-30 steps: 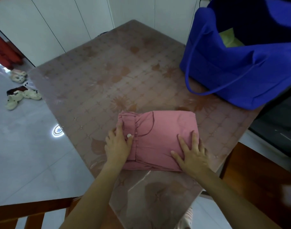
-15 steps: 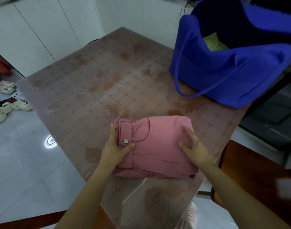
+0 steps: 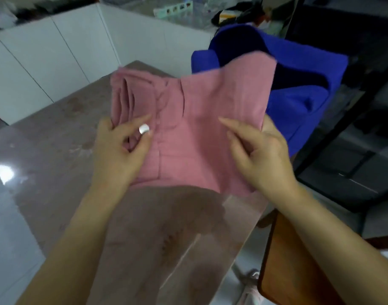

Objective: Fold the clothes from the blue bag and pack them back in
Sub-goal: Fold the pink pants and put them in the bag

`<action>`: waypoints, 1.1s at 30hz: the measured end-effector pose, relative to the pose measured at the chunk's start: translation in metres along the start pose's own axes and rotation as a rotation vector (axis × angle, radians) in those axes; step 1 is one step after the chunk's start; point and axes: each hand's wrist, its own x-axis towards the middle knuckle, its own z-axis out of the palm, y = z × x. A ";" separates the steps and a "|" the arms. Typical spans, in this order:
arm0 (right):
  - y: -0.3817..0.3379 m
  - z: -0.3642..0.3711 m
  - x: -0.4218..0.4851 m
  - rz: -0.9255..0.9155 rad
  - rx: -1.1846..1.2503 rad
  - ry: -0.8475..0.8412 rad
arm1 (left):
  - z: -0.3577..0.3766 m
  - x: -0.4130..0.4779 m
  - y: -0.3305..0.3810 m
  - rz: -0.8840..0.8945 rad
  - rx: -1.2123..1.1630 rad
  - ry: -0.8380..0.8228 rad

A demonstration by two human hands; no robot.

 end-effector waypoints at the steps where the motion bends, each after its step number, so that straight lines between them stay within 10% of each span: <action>1: 0.007 -0.014 0.020 -0.043 -0.017 0.018 | 0.005 0.017 0.018 0.024 -0.015 0.031; 14: 0.160 -0.048 0.192 -0.578 -0.544 -0.325 | 0.177 0.169 0.158 0.276 0.285 0.038; 24: 0.231 -0.029 0.155 -0.084 -0.576 -0.849 | 0.277 0.185 0.103 0.304 0.258 -0.442; 33: 0.258 -0.019 0.167 0.507 -0.361 -0.883 | 0.324 0.231 0.067 0.106 0.129 -0.794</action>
